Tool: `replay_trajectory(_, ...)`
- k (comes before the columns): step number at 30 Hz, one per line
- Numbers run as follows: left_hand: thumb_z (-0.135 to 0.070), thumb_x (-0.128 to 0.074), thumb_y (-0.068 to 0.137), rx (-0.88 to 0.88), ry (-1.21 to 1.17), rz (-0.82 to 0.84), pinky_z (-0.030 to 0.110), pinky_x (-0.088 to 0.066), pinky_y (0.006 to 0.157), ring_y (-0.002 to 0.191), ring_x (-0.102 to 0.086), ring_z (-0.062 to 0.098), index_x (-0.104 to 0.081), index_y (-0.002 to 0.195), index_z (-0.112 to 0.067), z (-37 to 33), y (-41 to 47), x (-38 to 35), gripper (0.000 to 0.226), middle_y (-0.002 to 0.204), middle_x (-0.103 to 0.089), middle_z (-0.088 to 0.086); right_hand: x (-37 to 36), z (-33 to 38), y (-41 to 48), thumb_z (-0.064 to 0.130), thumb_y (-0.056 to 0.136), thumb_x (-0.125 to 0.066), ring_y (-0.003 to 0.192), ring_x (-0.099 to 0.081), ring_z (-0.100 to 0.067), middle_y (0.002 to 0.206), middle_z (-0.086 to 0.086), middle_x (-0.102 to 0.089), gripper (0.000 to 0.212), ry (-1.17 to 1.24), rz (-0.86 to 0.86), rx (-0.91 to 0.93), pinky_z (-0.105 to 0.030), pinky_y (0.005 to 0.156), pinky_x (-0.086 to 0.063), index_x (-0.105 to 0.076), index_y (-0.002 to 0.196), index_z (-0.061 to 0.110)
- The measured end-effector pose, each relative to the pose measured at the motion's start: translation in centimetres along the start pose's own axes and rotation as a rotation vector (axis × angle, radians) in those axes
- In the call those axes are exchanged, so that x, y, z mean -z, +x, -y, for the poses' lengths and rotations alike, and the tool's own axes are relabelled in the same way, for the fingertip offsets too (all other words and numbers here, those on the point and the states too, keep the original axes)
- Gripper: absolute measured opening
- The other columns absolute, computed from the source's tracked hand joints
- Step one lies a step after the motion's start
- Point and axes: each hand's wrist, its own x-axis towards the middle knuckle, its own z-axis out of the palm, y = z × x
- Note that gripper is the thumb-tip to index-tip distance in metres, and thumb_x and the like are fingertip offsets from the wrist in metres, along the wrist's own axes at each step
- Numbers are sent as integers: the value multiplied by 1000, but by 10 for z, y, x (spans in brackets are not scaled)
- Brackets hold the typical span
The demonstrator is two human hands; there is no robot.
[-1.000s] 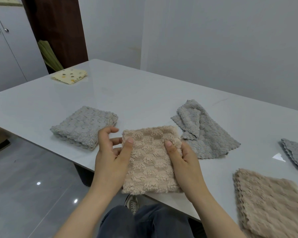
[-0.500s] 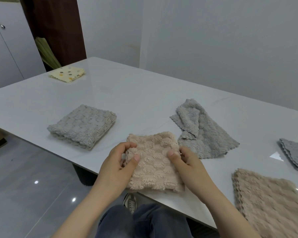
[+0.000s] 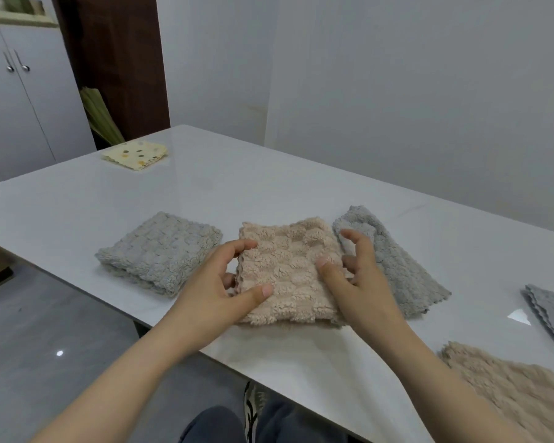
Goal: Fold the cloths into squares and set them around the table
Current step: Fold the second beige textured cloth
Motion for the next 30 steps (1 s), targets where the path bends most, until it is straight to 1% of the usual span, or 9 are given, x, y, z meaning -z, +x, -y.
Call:
replay_trajectory(2,-36,-77,73,0,-3,14,20,-44,77,112,-49,13,-42,125,-50,-4,14,6,64,134,-37,-23,2,3,11,30,91,-58,75,-65,-6,112,23,-48,50,15,19,55,-29,69,-55,-30,128,48)
replay_trajectory(5,-39,-81,66,-28,7,57,23,-43,78,102,-49,7,-42,126,-50,-8,41,13,72,133,-39,-20,4,6,29,17,92,-56,55,-52,-6,99,20,-50,35,-85,47,210,-15,52,-41,-44,113,42)
replay_trajectory(9,-24,-83,69,-44,26,81,12,-42,63,75,-52,-1,-45,125,-44,-12,77,18,71,103,-45,-15,2,4,60,17,90,-60,63,-46,3,112,13,-57,21,-136,36,238,-14,61,-42,-62,99,37)
replay_trajectory(12,-26,-85,62,-67,65,94,7,-41,59,67,-54,0,-46,126,-41,-12,104,23,76,105,-51,-8,1,2,81,23,87,-66,54,-54,-1,87,19,-59,20,-70,41,138,-9,57,-44,-65,105,34)
replay_trajectory(14,-24,-84,65,-80,131,96,5,-40,58,71,-52,2,-45,129,-39,-11,121,25,77,120,-48,-8,-1,1,97,29,85,-70,73,-59,5,91,21,-60,29,-122,50,112,-7,66,-44,-64,112,35)
replay_trajectory(17,-18,-80,71,-81,198,99,5,-41,64,73,-49,1,-43,133,-35,-8,147,29,74,129,-40,-13,-10,-1,123,32,80,-74,108,-59,-7,127,15,-55,46,-141,67,92,-29,93,-50,-59,124,35)
replay_trajectory(22,-16,-79,72,-49,206,116,12,-40,70,84,-49,-3,-42,136,-33,3,198,36,76,128,-37,-12,-26,-4,171,31,78,-76,112,-53,-10,131,12,-46,61,-185,88,93,-33,103,-44,-53,134,28)
replay_trajectory(27,-11,-79,72,-33,200,134,27,-47,89,101,-57,16,-44,136,-31,19,256,44,76,135,-40,-7,-46,-13,223,29,78,-76,119,-51,-16,132,7,-44,67,-198,89,91,-37,106,-41,-49,139,22)
replay_trajectory(30,-6,-79,69,-27,144,134,36,-54,89,96,-65,19,-50,133,-31,35,292,48,74,133,-50,-2,-60,-20,255,30,78,-76,121,-50,-17,134,5,-42,70,-187,84,85,-38,106,-41,-46,141,20)
